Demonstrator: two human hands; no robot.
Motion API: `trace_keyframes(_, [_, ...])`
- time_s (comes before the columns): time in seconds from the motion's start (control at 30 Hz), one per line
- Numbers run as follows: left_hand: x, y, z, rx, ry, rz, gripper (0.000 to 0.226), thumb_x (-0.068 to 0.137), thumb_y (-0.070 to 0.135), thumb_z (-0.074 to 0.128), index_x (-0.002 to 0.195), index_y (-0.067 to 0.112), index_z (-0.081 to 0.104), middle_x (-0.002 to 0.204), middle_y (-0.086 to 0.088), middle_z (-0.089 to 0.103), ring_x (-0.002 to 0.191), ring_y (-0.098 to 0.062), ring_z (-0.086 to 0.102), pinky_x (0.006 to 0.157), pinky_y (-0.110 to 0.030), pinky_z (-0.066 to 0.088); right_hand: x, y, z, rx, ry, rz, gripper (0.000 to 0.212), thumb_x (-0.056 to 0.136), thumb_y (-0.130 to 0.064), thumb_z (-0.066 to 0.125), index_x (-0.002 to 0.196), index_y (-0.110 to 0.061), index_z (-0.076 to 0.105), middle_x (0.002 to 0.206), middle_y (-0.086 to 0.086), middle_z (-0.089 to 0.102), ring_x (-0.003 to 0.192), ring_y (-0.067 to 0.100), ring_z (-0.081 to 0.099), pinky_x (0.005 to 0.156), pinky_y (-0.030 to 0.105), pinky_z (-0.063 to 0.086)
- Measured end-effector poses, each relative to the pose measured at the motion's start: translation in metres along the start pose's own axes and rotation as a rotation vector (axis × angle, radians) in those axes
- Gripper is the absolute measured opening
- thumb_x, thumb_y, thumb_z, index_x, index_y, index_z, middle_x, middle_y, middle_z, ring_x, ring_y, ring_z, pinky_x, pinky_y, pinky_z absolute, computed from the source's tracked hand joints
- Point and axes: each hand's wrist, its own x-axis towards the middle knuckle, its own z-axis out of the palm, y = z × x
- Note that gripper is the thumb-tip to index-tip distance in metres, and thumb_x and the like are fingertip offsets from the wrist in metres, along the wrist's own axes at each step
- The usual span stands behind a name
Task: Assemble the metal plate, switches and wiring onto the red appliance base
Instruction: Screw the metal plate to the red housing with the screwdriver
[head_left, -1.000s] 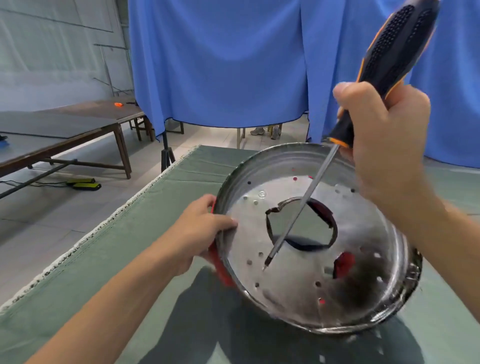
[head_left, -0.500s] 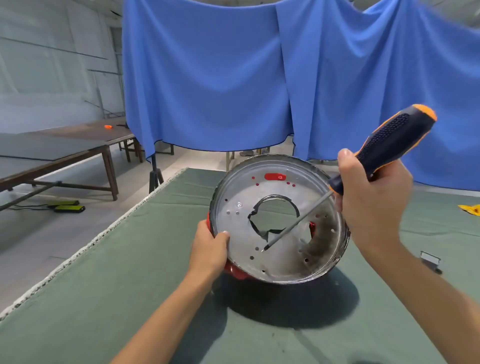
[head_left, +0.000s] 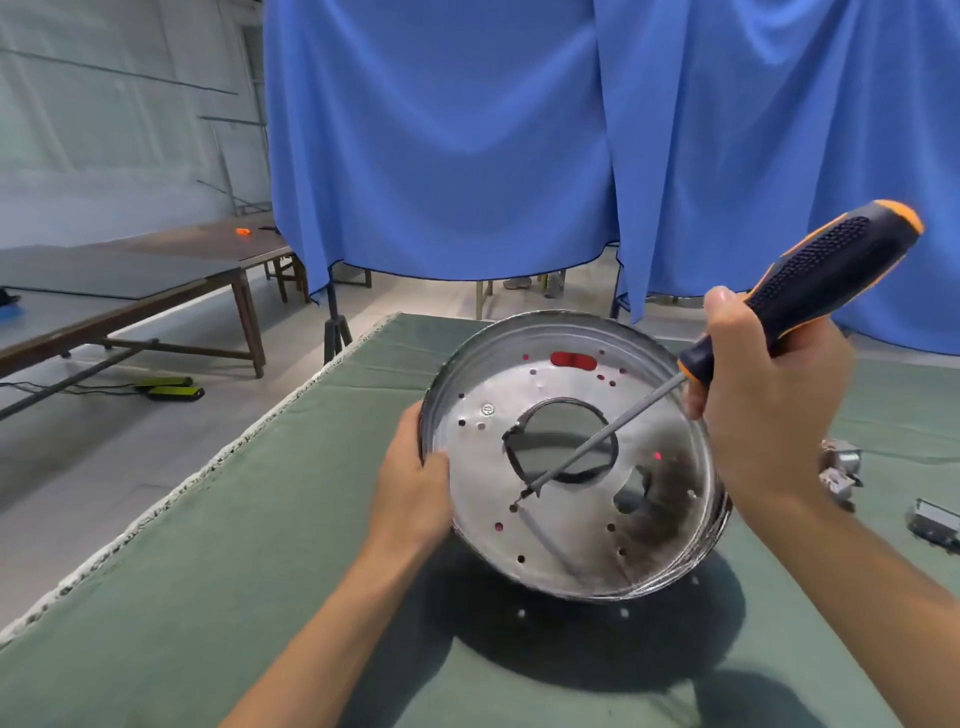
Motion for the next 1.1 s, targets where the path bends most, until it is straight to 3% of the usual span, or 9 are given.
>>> trace_keyframes(0.1, [0.000, -0.001, 0.002, -0.025, 0.007, 0.065, 0.048, 0.089, -0.004, 0.043, 0.122, 0.030, 0.053, 0.107, 0.023, 0.061, 0.099, 0.008, 0.057, 0.086, -0.019, 0.046, 0.000, -0.001, -0.001, 0.030, 0.010, 0.008, 0.030, 0.085, -0.019, 0.055, 0.057, -0.013, 0.044, 0.041, -0.008, 0.051, 0.029, 0.012, 0.040, 0.036, 0.016, 0.031])
trace_keyframes(0.2, [0.000, 0.001, 0.001, -0.092, -0.006, 0.050, 0.049, 0.086, -0.006, 0.044, 0.111, 0.034, 0.057, 0.099, 0.023, 0.066, 0.089, 0.008, 0.060, 0.076, -0.010, 0.048, 0.003, -0.004, -0.002, 0.068, 0.012, 0.017, 0.029, 0.084, -0.019, 0.055, 0.059, -0.013, 0.043, 0.042, -0.008, 0.049, 0.029, 0.015, 0.037, 0.035, 0.017, 0.030])
trace_keyframes(0.3, [0.014, 0.005, -0.003, -0.145, -0.045, -0.140, 0.042, 0.083, -0.011, 0.042, 0.096, 0.024, 0.062, 0.079, 0.008, 0.068, 0.065, -0.006, 0.062, 0.052, -0.019, 0.048, 0.006, -0.006, -0.004, 0.080, 0.025, 0.021, 0.028, 0.084, -0.018, 0.055, 0.060, -0.012, 0.043, 0.042, -0.008, 0.047, 0.030, 0.015, 0.036, 0.035, 0.018, 0.030])
trace_keyframes(0.43, [0.044, 0.004, -0.018, -0.061, -0.301, -0.445, 0.030, 0.087, -0.004, 0.042, 0.099, 0.015, 0.063, 0.091, -0.017, 0.059, 0.072, -0.028, 0.055, 0.044, -0.027, 0.044, 0.012, -0.010, -0.009, 0.086, 0.056, 0.040, 0.028, 0.084, -0.019, 0.054, 0.060, -0.012, 0.044, 0.043, -0.010, 0.047, 0.029, 0.014, 0.036, 0.034, 0.017, 0.030])
trace_keyframes(0.57, [0.068, 0.005, -0.024, 0.178, -0.696, -0.449, 0.034, 0.087, 0.000, 0.044, 0.109, 0.014, 0.065, 0.093, -0.016, 0.066, 0.081, -0.031, 0.061, 0.066, -0.037, 0.050, 0.020, -0.014, -0.015, 0.112, 0.066, 0.059, 0.030, 0.084, -0.019, 0.054, 0.056, -0.015, 0.044, 0.042, -0.010, 0.046, 0.030, 0.014, 0.035, 0.035, 0.017, 0.029])
trace_keyframes(0.7, [0.083, 0.024, -0.009, 0.398, -1.018, -0.392, 0.032, 0.091, 0.002, 0.049, 0.111, 0.021, 0.064, 0.075, 0.004, 0.072, 0.062, -0.009, 0.066, 0.053, -0.020, 0.051, 0.023, -0.015, -0.017, 0.099, 0.072, 0.073, 0.031, 0.084, -0.019, 0.055, 0.055, -0.017, 0.045, 0.042, -0.010, 0.046, 0.030, 0.014, 0.034, 0.035, 0.017, 0.028])
trace_keyframes(0.77, [0.085, 0.031, 0.004, 0.513, -1.137, -0.373, 0.033, 0.092, 0.004, 0.051, 0.113, 0.025, 0.064, 0.085, -0.001, 0.070, 0.070, -0.013, 0.065, 0.063, -0.026, 0.056, 0.022, -0.014, -0.016, 0.081, 0.068, 0.093, 0.028, 0.083, -0.020, 0.055, 0.057, -0.016, 0.045, 0.042, -0.010, 0.046, 0.031, 0.012, 0.035, 0.035, 0.016, 0.029])
trace_keyframes(0.87, [0.086, 0.040, 0.026, 0.635, -1.178, -0.282, 0.037, 0.092, 0.005, 0.055, 0.121, 0.027, 0.061, 0.117, -0.008, 0.065, 0.098, -0.023, 0.062, 0.091, -0.039, 0.052, 0.019, -0.009, -0.014, 0.047, 0.048, 0.128, 0.024, 0.081, -0.023, 0.056, 0.060, -0.018, 0.048, 0.042, -0.010, 0.047, 0.034, 0.010, 0.040, 0.035, 0.017, 0.030])
trace_keyframes(1.1, [0.082, 0.043, 0.057, 0.776, -0.975, 0.098, 0.044, 0.091, 0.022, 0.061, 0.134, 0.023, 0.054, 0.130, -0.002, 0.058, 0.117, -0.018, 0.053, 0.100, -0.025, 0.037, 0.013, 0.003, -0.012, -0.047, 0.034, 0.138, 0.023, 0.081, -0.025, 0.057, 0.062, -0.016, 0.048, 0.043, -0.006, 0.049, 0.034, 0.008, 0.042, 0.035, 0.016, 0.033])
